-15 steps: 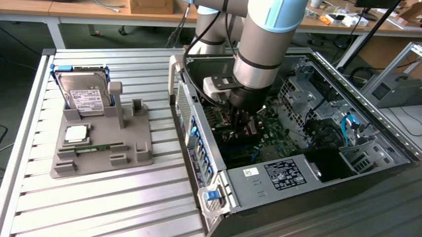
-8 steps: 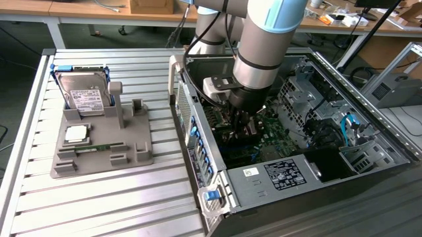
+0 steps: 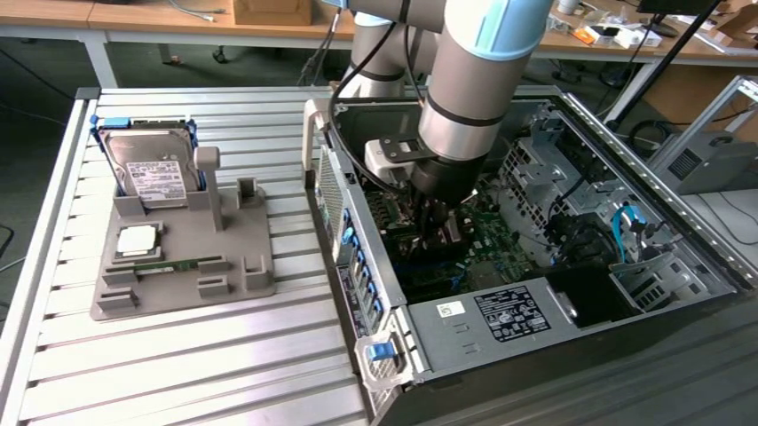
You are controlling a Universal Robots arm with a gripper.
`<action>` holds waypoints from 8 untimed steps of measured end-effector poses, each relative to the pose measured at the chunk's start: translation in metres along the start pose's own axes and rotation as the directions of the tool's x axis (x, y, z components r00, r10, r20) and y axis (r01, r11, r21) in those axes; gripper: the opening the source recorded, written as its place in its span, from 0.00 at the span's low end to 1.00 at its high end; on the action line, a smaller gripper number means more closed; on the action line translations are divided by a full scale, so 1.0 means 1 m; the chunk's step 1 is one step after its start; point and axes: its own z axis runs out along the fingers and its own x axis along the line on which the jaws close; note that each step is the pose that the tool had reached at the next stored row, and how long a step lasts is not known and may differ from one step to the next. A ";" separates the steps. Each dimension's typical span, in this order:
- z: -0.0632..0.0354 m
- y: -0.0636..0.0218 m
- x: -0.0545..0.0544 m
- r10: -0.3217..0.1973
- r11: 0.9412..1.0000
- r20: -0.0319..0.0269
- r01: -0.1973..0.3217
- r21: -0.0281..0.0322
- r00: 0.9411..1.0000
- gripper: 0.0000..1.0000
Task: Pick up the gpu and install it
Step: 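Insert the gpu into the slot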
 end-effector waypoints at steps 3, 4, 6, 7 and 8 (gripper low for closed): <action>0.0004 0.0000 0.000 0.000 1.000 0.000 0.000 0.000 1.000 0.27; 0.0005 0.0000 0.000 0.000 1.000 0.000 0.000 0.000 1.000 0.27; 0.0011 0.0000 0.000 0.000 1.000 0.000 0.000 0.000 1.000 0.27; 0.0016 0.0000 0.000 0.000 1.000 0.000 0.000 0.000 1.000 0.27; 0.0021 0.0000 0.000 0.000 1.000 0.000 0.000 0.000 1.000 0.27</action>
